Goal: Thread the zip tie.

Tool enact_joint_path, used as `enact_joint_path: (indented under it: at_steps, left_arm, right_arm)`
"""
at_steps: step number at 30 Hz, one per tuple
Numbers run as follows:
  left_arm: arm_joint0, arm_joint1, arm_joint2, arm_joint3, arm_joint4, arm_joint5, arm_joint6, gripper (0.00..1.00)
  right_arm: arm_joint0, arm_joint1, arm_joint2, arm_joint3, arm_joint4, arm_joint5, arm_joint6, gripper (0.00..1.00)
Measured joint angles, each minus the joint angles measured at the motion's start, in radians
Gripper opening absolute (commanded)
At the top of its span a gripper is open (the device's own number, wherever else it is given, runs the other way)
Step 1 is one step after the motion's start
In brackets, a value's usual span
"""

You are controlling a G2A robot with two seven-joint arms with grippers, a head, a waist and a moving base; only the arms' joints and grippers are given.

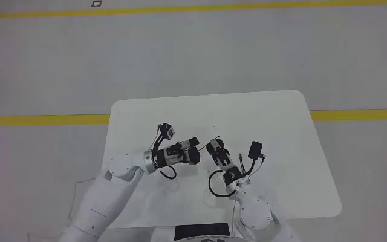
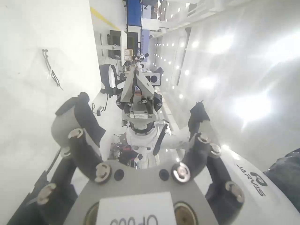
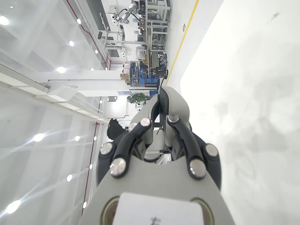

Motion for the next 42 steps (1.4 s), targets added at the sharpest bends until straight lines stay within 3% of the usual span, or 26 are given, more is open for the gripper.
enact_joint_path:
  at_steps: [5, 11, 25, 26, 28, 30, 34, 39, 42]
  left_arm:
    - [0.010, 0.001, 0.008, -0.012, 0.025, -0.020, 0.043, 1.00]
    - [0.012, 0.005, 0.010, -0.021, 0.042, -0.055, 0.051, 1.00]
    - [0.018, 0.012, 0.012, -0.037, 0.073, -0.058, 0.081, 1.00]
    - [0.018, 0.013, 0.011, -0.038, 0.076, -0.061, 0.081, 0.94]
    - [0.019, 0.015, 0.010, -0.039, 0.080, -0.063, 0.081, 0.64]
    - [0.019, 0.017, 0.011, -0.040, 0.082, -0.063, 0.080, 0.51]
    - [0.015, 0.019, 0.018, -0.036, 0.080, -0.063, 0.077, 0.40]
    - [0.006, 0.020, 0.027, -0.022, 0.076, -0.065, 0.081, 0.38]
    - [0.002, 0.021, 0.031, -0.017, 0.073, -0.065, 0.083, 0.29]
  right_arm:
    - [0.009, -0.003, -0.015, 0.002, -0.056, -0.023, -0.019, 0.00]
    - [0.000, -0.010, -0.039, 0.012, -0.101, -0.030, -0.082, 0.00]
    - [0.004, -0.014, -0.047, 0.020, -0.172, -0.019, -0.107, 0.00]
    - [0.003, -0.015, -0.048, 0.020, -0.175, -0.018, -0.109, 0.00]
    - [0.001, -0.016, -0.051, 0.023, -0.177, -0.018, -0.109, 0.00]
    - [0.000, -0.017, -0.053, 0.026, -0.180, -0.018, -0.105, 0.00]
    - [-0.002, -0.019, -0.055, 0.031, -0.185, -0.018, -0.101, 0.00]
    - [-0.005, -0.022, -0.055, 0.038, -0.189, -0.019, -0.102, 0.00]
    - [-0.007, -0.023, -0.054, 0.040, -0.190, -0.019, -0.104, 0.00]
